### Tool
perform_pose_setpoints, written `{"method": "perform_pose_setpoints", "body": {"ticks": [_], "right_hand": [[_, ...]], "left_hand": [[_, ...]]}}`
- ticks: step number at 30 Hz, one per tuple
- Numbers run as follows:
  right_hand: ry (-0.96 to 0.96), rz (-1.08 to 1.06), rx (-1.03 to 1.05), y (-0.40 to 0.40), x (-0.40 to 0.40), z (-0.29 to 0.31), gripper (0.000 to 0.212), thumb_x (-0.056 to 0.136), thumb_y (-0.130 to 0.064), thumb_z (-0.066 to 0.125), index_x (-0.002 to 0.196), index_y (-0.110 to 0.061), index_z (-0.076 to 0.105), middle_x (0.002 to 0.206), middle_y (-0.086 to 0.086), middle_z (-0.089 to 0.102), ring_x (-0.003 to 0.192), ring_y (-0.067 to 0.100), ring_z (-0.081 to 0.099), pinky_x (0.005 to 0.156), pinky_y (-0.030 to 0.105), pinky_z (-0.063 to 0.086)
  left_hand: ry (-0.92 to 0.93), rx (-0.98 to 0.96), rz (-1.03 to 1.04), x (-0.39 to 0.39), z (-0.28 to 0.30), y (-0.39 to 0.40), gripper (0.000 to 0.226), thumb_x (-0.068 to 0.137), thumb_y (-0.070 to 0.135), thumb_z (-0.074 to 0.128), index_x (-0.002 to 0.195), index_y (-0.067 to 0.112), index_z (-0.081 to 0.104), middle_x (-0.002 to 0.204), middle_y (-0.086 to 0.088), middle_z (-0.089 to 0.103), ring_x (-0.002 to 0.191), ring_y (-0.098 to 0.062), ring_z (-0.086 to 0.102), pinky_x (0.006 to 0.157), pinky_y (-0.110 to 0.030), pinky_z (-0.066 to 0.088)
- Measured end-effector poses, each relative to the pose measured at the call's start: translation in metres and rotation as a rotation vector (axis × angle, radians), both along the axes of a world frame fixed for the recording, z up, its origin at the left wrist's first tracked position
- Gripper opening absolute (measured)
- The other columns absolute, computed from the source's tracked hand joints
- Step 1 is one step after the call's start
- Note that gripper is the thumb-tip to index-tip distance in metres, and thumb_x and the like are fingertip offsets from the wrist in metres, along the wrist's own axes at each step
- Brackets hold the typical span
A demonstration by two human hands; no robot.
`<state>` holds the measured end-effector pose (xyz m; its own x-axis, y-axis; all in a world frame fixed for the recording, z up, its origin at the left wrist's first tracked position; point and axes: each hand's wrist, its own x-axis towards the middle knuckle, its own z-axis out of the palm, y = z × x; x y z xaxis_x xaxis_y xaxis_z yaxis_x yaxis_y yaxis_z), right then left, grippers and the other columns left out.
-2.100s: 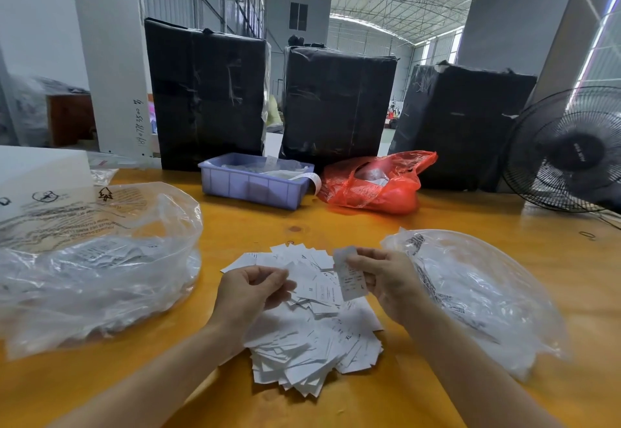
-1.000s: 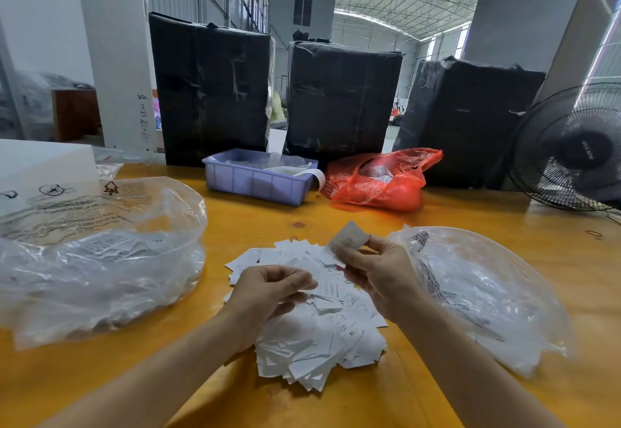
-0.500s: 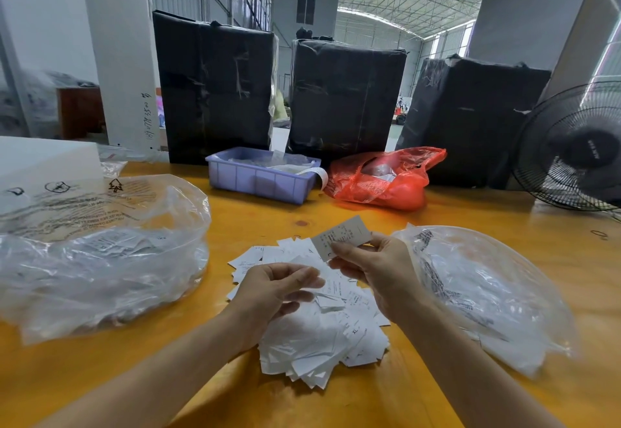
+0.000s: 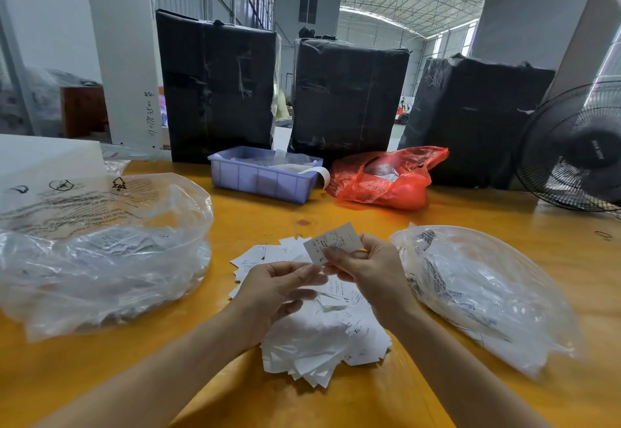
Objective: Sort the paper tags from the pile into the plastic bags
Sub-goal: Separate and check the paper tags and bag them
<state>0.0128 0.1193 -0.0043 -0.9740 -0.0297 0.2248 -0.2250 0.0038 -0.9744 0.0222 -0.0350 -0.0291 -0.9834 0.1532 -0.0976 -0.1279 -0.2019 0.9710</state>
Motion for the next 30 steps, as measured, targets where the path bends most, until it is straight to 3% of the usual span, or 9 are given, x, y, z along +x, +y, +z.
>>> {"method": "perform_pose_setpoints", "body": {"ticks": [17, 20, 26, 30], "right_hand": [[0.008, -0.014, 0.004, -0.0008, 0.0002, -0.0024, 0.017, 0.083, -0.008, 0.069, 0.095, -0.001, 0.061, 0.075, 0.007, 0.073, 0.063, 0.015, 0.069, 0.059, 0.021, 0.053], [0.014, -0.016, 0.045, -0.0017, -0.0007, -0.004, 0.014, 0.082, -0.006, 0.07, 0.094, -0.004, 0.062, 0.075, 0.007, 0.073, 0.064, 0.012, 0.069, 0.062, 0.022, 0.053], [0.027, -0.017, 0.081, -0.0025, -0.0034, -0.0066, 0.016, 0.079, -0.004, 0.072, 0.093, -0.001, 0.064, 0.083, 0.008, 0.073, 0.068, 0.01, 0.069, 0.06, 0.017, 0.05], [0.047, 0.008, 0.124, -0.0009, -0.0036, -0.0066, 0.014, 0.077, 0.002, 0.072, 0.087, 0.002, 0.062, 0.075, 0.006, 0.07, 0.06, 0.005, 0.066, 0.056, 0.013, 0.048]], "left_hand": [[-0.02, 0.022, 0.029, -0.0018, -0.0008, -0.0005, 0.03, 0.063, 0.028, 0.073, 0.088, 0.012, 0.074, 0.089, -0.006, 0.075, 0.064, -0.01, 0.067, 0.054, -0.02, 0.045], [-0.032, 0.021, 0.045, -0.0033, -0.0025, -0.0009, 0.023, 0.071, 0.024, 0.072, 0.091, 0.012, 0.073, 0.088, -0.005, 0.075, 0.062, -0.009, 0.067, 0.055, -0.021, 0.045], [-0.054, 0.05, 0.06, -0.0066, -0.0038, -0.001, 0.018, 0.082, 0.016, 0.068, 0.096, 0.006, 0.069, 0.087, -0.007, 0.075, 0.06, -0.01, 0.067, 0.052, -0.02, 0.044], [-0.054, 0.058, 0.095, -0.0076, -0.0026, -0.0012, 0.018, 0.08, 0.015, 0.069, 0.095, 0.007, 0.069, 0.085, -0.006, 0.075, 0.058, -0.009, 0.067, 0.051, -0.02, 0.045]]}}
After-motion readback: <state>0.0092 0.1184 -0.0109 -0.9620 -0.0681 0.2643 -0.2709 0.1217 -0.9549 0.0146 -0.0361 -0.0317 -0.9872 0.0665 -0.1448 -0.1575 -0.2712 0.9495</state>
